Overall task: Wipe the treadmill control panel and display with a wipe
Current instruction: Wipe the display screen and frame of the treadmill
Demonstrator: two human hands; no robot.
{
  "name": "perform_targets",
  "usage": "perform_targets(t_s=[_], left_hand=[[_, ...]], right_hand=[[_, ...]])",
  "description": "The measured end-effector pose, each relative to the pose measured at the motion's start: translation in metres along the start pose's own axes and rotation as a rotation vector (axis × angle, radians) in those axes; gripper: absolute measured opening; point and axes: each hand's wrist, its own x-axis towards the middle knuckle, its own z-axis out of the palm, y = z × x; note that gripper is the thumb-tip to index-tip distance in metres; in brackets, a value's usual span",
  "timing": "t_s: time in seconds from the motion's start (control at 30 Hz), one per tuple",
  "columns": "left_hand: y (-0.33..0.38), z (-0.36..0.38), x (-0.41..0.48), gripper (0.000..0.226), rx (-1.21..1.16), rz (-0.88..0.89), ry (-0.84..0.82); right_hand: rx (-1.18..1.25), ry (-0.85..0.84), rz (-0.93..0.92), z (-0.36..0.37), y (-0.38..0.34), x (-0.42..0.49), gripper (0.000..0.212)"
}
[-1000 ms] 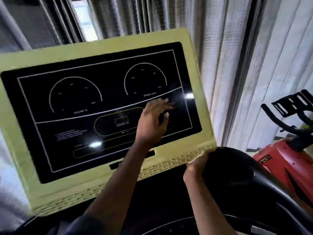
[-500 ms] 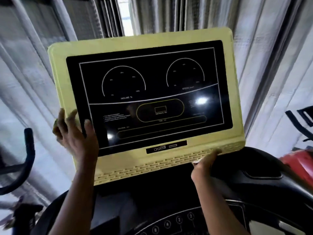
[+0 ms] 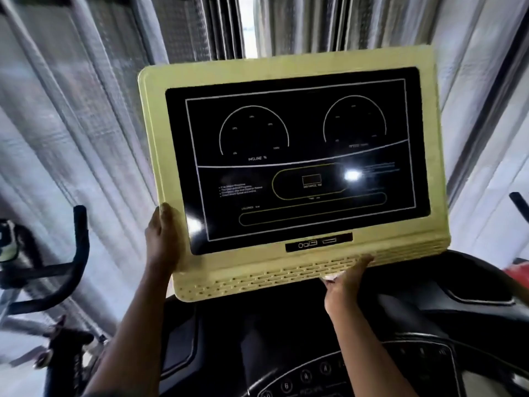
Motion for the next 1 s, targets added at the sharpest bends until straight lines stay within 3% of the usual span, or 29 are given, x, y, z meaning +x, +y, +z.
perform_targets(t_s=[0.13, 0.53, 0.83, 1.0], left_hand=[[0.001, 0.000, -0.004, 0.044, -0.091, -0.037, -0.039], [0.001, -0.012, 0.001, 0.037, -0.153, 0.013, -0.250], [0.011, -0.030, 0.005, 0.028, -0.220, -0.067, -0.457], [0.015, -0.034, 0.009, 0.027, -0.226, -0.107, -0.556]], right_hand=[[0.031, 0.085, -0.053, 0.008, 0.010, -0.007, 0.082], [-0.079, -0.019, -0.061, 0.017, 0.057, -0.036, 0.082], [-0.147, 0.009, 0.013, 0.031, 0.094, -0.056, 0.088], [-0.123, -0.095, -0.002, 0.035, 0.116, -0.070, 0.083]])
